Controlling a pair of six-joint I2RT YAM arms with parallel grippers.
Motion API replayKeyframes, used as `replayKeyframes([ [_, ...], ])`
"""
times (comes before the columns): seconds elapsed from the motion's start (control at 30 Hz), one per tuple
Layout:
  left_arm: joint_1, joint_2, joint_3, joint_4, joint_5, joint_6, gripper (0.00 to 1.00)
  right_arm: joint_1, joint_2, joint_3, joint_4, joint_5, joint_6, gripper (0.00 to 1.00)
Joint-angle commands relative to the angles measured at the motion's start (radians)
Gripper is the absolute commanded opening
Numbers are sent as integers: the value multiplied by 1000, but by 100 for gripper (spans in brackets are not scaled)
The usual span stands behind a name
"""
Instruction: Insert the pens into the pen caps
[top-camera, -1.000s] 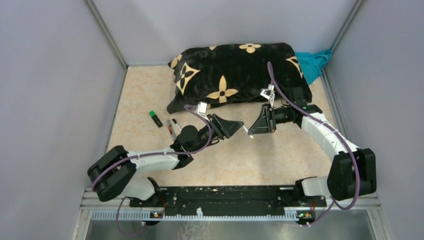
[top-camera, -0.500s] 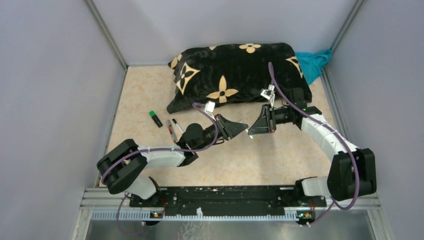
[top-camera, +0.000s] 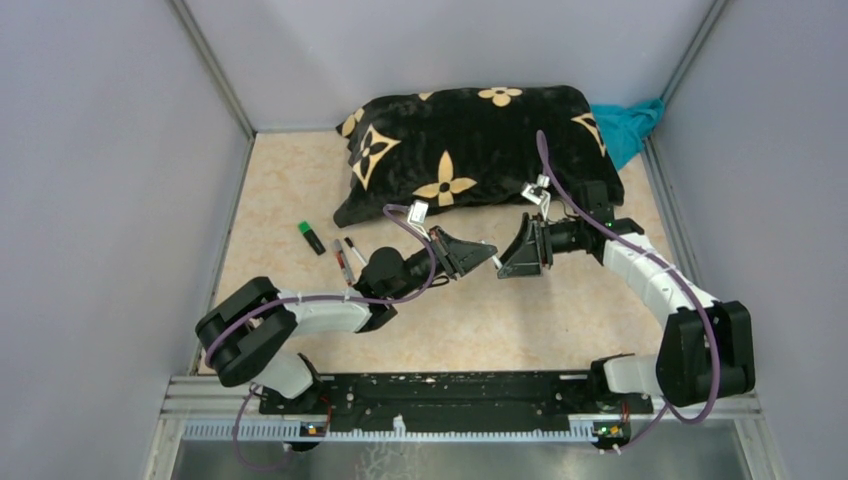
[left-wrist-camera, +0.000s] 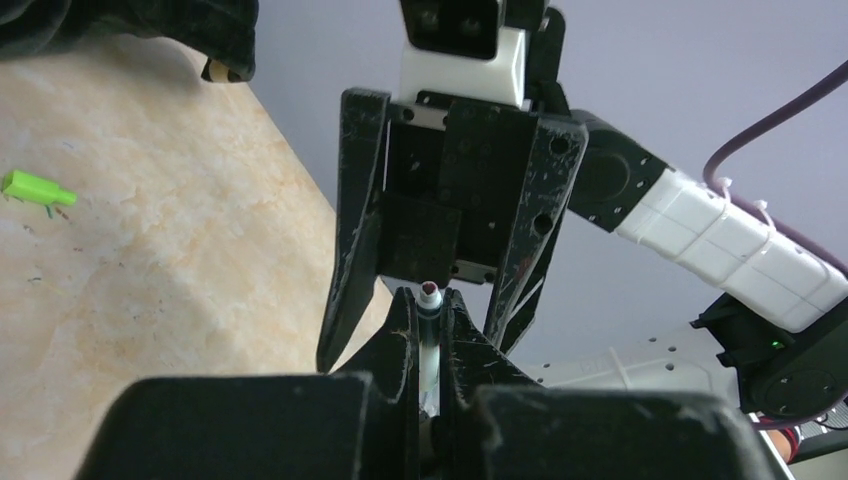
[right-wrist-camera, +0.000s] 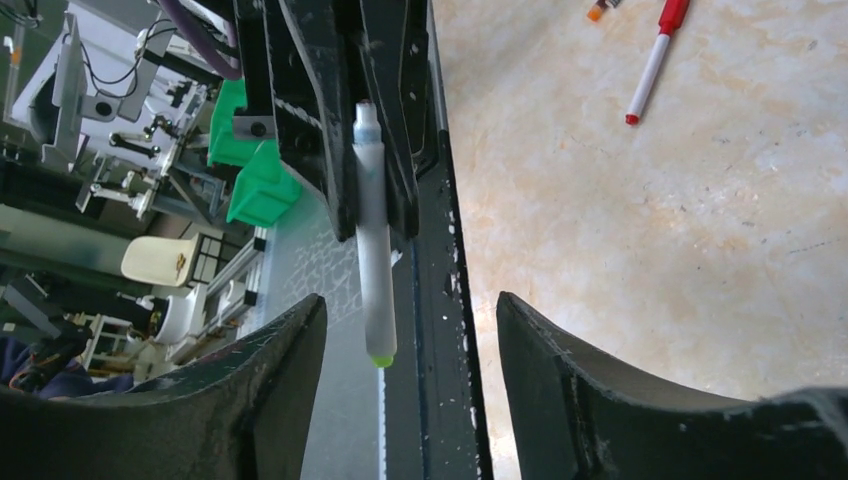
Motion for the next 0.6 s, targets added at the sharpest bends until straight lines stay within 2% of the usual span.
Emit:
replayKeyframes([
  [0.0,4,-7,2,90,-16,20,0,0,-70,-36,29,-26,-31,63],
  [0.33,7,17,57,87,18,41,0,-2,-139,-69,32,-48,-45,67],
  [0.57,7,0,54,80,20,35,0,-3,-114,-46,96,-94,45,67],
])
